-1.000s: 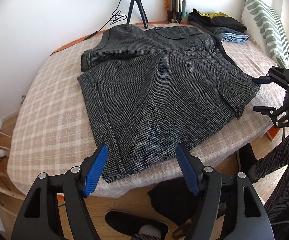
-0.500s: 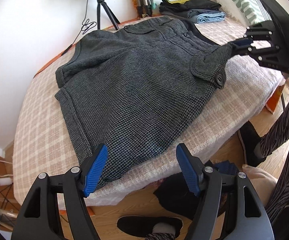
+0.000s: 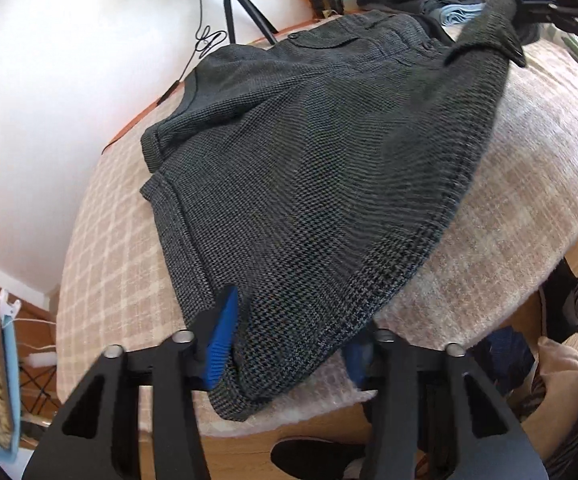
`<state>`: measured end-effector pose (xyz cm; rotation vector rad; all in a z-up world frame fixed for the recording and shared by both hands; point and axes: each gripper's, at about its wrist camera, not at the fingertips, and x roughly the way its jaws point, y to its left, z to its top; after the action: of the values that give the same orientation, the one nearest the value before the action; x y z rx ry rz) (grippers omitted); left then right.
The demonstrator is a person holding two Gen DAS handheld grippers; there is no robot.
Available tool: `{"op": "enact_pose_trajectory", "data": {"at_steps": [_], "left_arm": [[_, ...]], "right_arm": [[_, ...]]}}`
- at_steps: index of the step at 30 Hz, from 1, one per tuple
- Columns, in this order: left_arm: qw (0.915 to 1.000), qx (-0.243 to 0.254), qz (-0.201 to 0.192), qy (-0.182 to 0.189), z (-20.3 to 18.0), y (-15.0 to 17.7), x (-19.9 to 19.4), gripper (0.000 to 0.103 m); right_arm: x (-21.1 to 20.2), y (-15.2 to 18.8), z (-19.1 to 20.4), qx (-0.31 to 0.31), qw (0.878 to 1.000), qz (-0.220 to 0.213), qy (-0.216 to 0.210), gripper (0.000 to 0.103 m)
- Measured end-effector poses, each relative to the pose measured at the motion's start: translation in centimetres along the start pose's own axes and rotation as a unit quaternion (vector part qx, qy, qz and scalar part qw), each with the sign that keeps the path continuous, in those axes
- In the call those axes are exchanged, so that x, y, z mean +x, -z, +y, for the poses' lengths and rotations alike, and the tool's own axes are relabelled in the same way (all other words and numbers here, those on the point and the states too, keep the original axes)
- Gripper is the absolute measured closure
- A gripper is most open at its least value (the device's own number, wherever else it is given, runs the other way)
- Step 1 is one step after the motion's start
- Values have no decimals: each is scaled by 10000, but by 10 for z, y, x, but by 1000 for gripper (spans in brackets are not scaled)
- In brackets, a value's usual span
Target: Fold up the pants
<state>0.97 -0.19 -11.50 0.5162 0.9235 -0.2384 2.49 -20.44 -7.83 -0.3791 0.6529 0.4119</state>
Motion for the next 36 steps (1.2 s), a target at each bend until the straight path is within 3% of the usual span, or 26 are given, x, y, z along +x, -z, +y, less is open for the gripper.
{"op": "enact_pose_trajectory", "data": {"at_steps": [1,5,10,17,24,30,36], "left_arm": [[9998,-163,-45,73,7,-2,0,92],[9951,-749,-611,213,36,-17,-24,97],[9853,-960,-1415,63,61,-45,-74,98],[9733,-1053,-2029,-202,89,-101,-102,98],[9717,-1173,-2024,-321,107,-158,-73,98],[9805,-723,-1742,-548,116,-214,-34,98],[9861,-403,-1501,-587,119,-250,8,98]], "right_arm": [[-1,0,2,-12,10000,-13,31,95],[-13,1,-3,113,9997,-188,102,96],[-44,-10,-11,384,9969,-683,101,96],[-61,-52,-38,550,9923,-1078,262,96],[-19,-98,-90,895,9893,-1030,526,96],[31,-124,-135,1234,9871,-837,585,96],[83,-127,-166,1422,9864,-487,667,96]]}}
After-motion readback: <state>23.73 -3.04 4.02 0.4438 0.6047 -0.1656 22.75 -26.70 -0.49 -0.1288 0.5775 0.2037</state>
